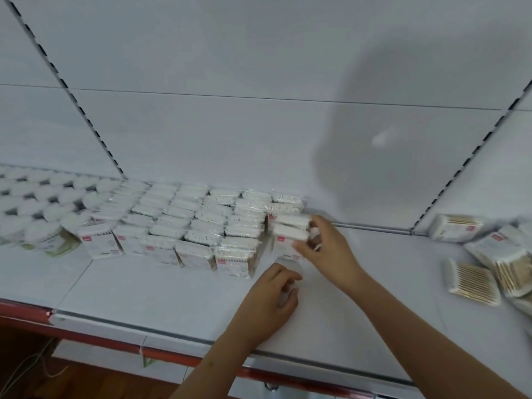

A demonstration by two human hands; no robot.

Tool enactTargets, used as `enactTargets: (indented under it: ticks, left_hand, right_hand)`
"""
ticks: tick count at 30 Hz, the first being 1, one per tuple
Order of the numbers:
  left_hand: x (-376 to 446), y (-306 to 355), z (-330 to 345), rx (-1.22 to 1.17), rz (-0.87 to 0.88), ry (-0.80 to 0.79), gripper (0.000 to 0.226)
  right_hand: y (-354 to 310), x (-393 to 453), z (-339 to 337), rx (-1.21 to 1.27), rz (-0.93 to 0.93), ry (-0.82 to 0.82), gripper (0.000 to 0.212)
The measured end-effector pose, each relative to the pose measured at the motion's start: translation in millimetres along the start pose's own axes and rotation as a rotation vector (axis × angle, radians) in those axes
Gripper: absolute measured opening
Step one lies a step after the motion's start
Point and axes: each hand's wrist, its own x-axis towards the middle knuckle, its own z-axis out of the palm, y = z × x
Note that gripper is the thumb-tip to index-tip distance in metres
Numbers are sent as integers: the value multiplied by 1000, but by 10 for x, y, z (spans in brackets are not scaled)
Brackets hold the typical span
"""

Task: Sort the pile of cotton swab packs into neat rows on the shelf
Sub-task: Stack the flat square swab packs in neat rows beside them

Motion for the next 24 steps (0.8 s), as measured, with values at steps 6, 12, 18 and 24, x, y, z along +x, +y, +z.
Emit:
enactTargets:
  ticks: [6, 12, 18, 24]
  left_hand:
    - [1, -28, -18, -35, -12, -10, 23]
    - [-4, -28, -22, -45, -41, -26, 34]
    - [22, -17, -9, -39, -50, -18, 26]
    - [308, 160, 320, 140, 157, -93, 32]
  right_hand:
    - [-50, 36, 295, -47, 162, 81, 47]
    - [-106, 121, 435, -120, 127, 103, 31]
    - [-109, 117, 369, -205, 128, -79, 33]
    - [130, -229, -651, -389, 109, 52, 67]
